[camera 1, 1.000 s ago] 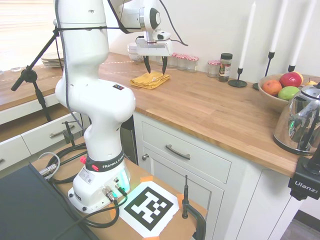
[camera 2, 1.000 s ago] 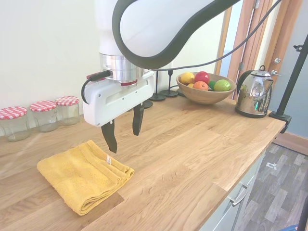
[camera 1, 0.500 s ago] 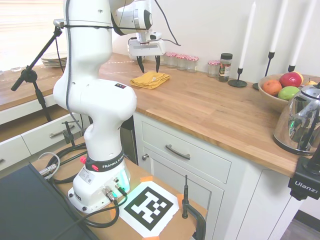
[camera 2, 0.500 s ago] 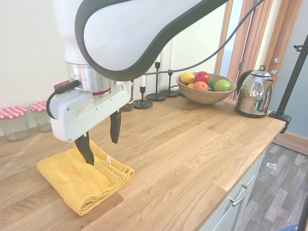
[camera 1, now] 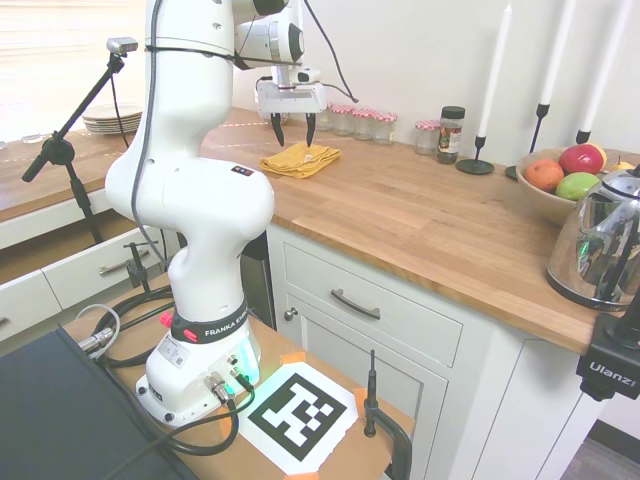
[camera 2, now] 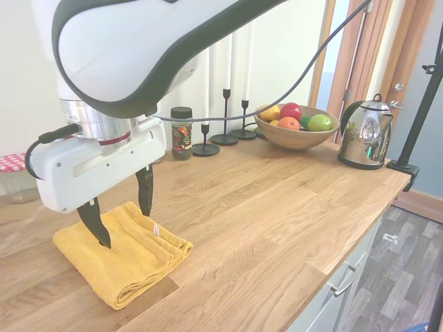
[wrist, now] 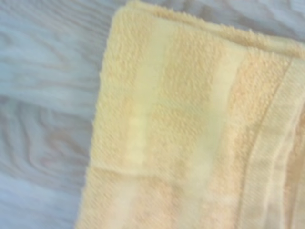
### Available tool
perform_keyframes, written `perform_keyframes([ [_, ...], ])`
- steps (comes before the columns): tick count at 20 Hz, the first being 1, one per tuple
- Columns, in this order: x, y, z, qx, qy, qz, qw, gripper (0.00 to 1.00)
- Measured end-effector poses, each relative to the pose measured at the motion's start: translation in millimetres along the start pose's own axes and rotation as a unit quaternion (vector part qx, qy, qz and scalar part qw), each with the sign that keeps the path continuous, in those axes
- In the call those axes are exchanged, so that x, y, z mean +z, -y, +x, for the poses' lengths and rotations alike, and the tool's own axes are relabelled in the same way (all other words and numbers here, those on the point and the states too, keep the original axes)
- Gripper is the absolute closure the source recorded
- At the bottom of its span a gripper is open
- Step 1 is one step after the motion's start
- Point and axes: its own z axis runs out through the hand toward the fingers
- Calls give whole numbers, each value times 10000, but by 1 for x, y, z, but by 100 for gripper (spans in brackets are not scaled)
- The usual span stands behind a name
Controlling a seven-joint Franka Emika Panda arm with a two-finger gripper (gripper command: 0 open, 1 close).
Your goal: Wipe the counter
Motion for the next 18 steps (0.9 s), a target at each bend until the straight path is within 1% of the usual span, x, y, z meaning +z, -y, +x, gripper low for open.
perform_keyframes([
  [4, -1, 17, 7, 74, -39, 11, 10000, 0],
  [13, 41, 38, 31, 186, 73, -155, 9997, 0],
  [18, 47, 41, 34, 211, 122, -211, 9995, 0],
])
